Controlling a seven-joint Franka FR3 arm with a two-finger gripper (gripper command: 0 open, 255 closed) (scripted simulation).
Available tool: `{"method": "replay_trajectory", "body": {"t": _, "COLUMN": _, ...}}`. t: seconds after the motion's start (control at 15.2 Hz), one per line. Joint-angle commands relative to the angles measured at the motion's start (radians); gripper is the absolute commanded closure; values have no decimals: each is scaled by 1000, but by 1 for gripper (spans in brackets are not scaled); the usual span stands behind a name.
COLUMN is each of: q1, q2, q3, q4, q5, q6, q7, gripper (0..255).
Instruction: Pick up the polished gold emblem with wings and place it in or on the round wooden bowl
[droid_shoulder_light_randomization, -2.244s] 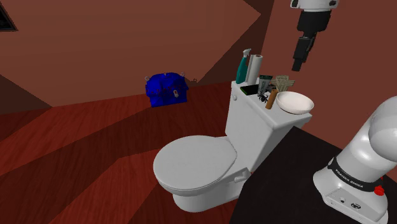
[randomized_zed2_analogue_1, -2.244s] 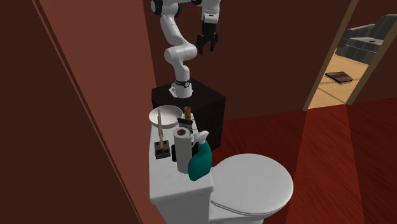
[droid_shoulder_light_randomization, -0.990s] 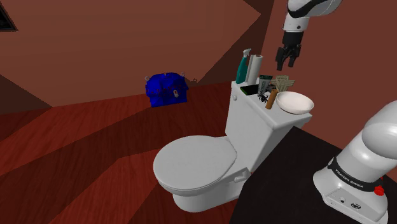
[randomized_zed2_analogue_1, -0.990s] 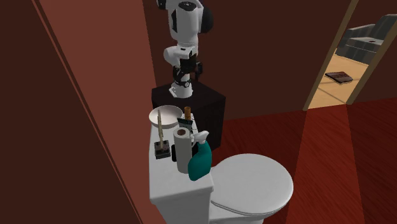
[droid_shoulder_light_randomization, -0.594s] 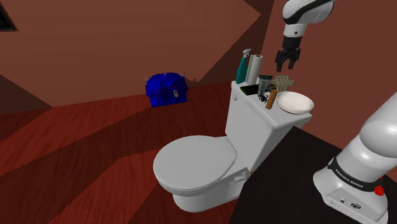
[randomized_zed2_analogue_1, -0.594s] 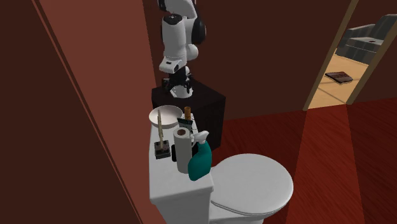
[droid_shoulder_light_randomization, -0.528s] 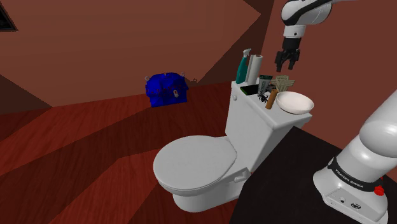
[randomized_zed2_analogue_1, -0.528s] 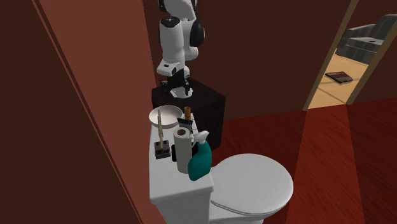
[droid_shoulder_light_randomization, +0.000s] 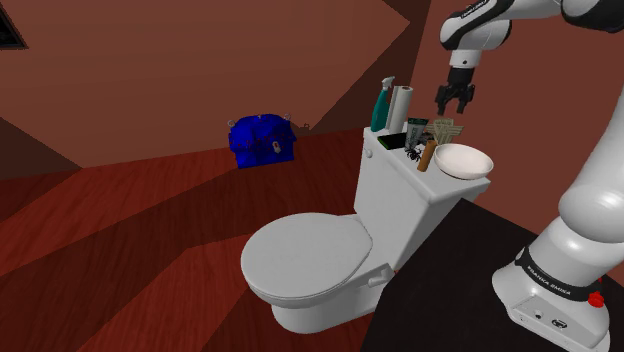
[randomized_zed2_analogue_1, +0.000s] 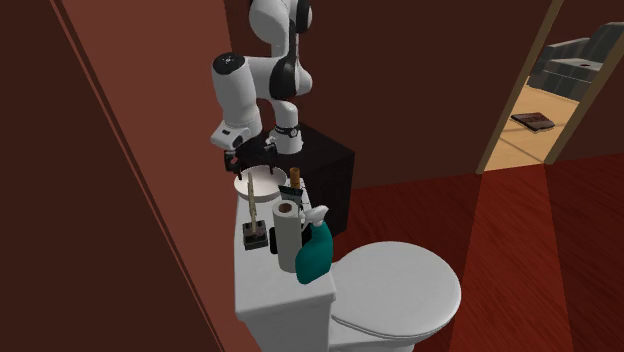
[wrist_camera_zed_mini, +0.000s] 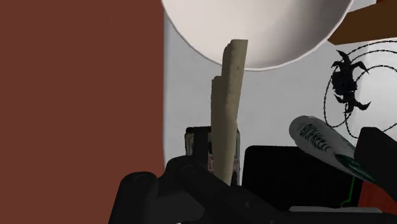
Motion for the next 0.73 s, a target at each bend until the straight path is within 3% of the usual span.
{"method": "replay_trajectory", "body": {"t": 0.0, "q1": -33, "q2": 74, "q3": -8, "q4": 58, "q5": 33, "q6": 1, "q7": -16, "gripper": 0}}
{"method": "replay_trajectory", "body": {"t": 0.66, "q1": -44, "q2": 113, "q3": 2, "q4": -1, "q5": 52, "q6": 93, "q7": -27, "gripper": 0}}
